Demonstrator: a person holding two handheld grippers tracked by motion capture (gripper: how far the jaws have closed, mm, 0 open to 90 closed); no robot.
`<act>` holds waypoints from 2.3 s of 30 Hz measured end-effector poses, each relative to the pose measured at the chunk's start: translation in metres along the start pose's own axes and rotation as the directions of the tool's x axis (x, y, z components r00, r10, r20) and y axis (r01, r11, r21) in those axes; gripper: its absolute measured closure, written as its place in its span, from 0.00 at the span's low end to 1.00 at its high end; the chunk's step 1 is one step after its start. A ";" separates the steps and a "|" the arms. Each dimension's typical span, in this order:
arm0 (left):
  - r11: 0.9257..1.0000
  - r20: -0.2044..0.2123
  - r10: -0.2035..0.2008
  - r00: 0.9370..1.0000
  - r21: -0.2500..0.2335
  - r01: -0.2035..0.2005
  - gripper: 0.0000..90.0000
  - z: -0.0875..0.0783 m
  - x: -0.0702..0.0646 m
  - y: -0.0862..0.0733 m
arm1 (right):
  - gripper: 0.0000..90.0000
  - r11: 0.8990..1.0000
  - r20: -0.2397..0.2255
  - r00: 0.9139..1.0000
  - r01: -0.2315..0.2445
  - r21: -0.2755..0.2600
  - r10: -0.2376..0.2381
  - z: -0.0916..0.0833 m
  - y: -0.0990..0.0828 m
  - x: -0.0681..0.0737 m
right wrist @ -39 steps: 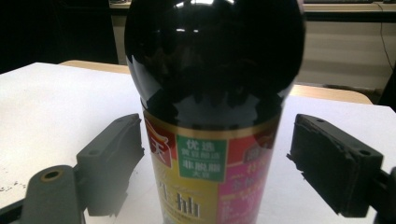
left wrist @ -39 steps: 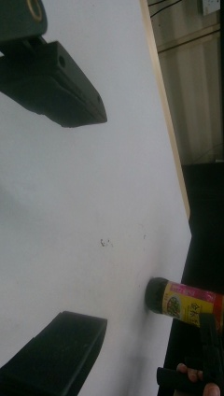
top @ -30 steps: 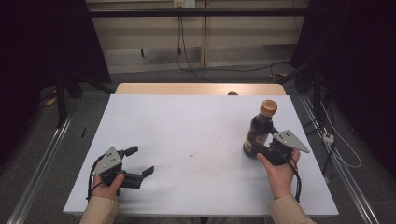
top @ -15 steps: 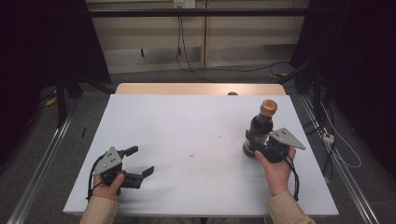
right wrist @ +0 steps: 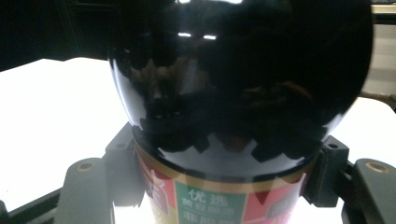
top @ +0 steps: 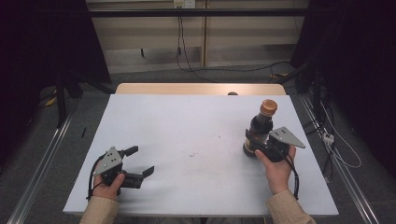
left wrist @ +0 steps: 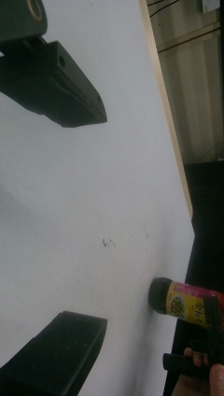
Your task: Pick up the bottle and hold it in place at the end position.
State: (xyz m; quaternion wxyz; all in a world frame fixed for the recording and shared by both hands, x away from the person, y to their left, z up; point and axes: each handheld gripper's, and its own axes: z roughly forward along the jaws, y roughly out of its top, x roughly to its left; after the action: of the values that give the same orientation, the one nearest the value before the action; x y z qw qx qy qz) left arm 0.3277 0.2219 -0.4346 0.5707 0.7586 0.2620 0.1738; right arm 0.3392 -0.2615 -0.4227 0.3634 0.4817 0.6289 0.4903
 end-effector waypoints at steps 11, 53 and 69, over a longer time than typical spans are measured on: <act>1.000 -0.003 -0.004 1.000 -0.006 0.004 0.04 0.000 0.000 0.000 | 0.34 1.000 -0.013 1.000 0.026 0.002 -0.026 0.000 0.002 0.002; 1.000 0.002 -0.010 1.000 -0.009 0.010 0.04 -0.001 0.001 0.000 | 0.34 0.998 -0.269 0.961 0.068 0.003 -0.065 0.038 0.024 0.057; 1.000 0.006 -0.015 1.000 -0.017 0.015 0.04 -0.001 0.002 0.000 | 0.34 0.997 -0.309 0.948 0.077 -0.006 -0.076 0.059 0.032 0.082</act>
State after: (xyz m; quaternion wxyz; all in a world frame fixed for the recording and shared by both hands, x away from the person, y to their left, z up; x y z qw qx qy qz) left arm 0.3284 0.2239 -0.4344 0.5791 0.7522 0.2646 0.1696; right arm 0.3796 -0.1651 -0.4054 0.2778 0.3754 0.6977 0.5433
